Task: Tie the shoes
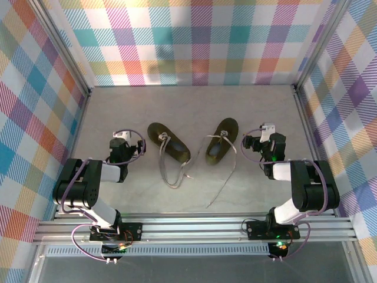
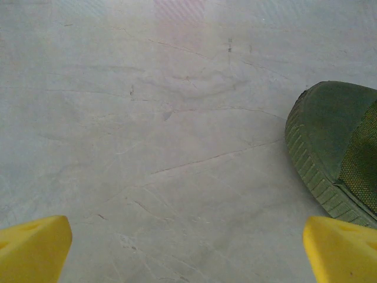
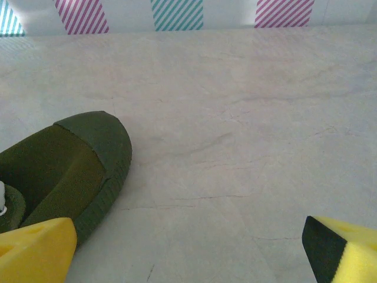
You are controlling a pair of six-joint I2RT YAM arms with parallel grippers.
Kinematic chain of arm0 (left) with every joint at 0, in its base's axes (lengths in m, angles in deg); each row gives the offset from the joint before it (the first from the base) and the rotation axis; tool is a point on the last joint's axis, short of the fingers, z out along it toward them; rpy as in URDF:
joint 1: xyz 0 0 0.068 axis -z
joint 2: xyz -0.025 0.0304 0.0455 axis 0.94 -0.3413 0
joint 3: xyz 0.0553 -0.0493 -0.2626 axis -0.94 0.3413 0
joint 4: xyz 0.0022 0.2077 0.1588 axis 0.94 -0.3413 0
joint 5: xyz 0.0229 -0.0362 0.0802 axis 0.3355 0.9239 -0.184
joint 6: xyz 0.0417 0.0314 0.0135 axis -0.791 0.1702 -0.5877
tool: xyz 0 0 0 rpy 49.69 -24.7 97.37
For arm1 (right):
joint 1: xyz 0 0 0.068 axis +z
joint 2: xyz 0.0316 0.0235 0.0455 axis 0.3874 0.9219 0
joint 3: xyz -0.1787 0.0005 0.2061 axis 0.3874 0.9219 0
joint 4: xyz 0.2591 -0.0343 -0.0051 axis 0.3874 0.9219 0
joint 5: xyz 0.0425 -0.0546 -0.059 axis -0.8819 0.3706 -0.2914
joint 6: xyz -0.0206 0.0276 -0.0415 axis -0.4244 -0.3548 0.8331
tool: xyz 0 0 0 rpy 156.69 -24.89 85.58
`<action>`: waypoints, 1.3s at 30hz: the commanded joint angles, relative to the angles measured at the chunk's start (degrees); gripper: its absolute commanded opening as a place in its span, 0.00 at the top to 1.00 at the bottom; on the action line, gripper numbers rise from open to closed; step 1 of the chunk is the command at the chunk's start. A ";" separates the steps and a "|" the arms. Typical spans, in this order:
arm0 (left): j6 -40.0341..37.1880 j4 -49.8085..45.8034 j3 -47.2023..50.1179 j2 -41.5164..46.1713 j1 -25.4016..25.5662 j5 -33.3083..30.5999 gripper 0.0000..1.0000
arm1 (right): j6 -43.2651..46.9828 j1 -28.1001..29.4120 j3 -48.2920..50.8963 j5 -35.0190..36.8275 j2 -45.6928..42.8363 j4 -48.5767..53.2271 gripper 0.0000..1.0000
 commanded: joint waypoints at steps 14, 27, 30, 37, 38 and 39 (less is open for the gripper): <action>0.15 2.16 -0.88 0.28 -0.22 0.77 0.00 | -1.24 -0.87 -0.60 -0.92 0.50 1.50 0.01; -1.37 5.59 1.72 2.18 2.44 -3.96 0.00 | -1.52 -0.77 0.12 -0.08 -0.33 0.81 0.01; -1.88 3.94 2.55 6.23 4.31 -9.08 0.00 | -1.53 -0.59 2.00 0.76 -2.52 -1.03 0.01; 0.53 -15.78 -2.06 24.64 8.25 -10.17 0.00 | -4.81 -0.42 -0.82 4.03 -16.54 15.97 0.01; 3.60 -18.78 -3.53 26.20 8.39 -10.05 0.00 | -8.22 -0.50 -2.46 5.62 -18.34 20.42 0.01; 8.18 -23.00 -6.34 27.26 8.38 -12.41 0.00 | -14.29 -0.51 -4.77 9.33 -19.80 25.32 0.01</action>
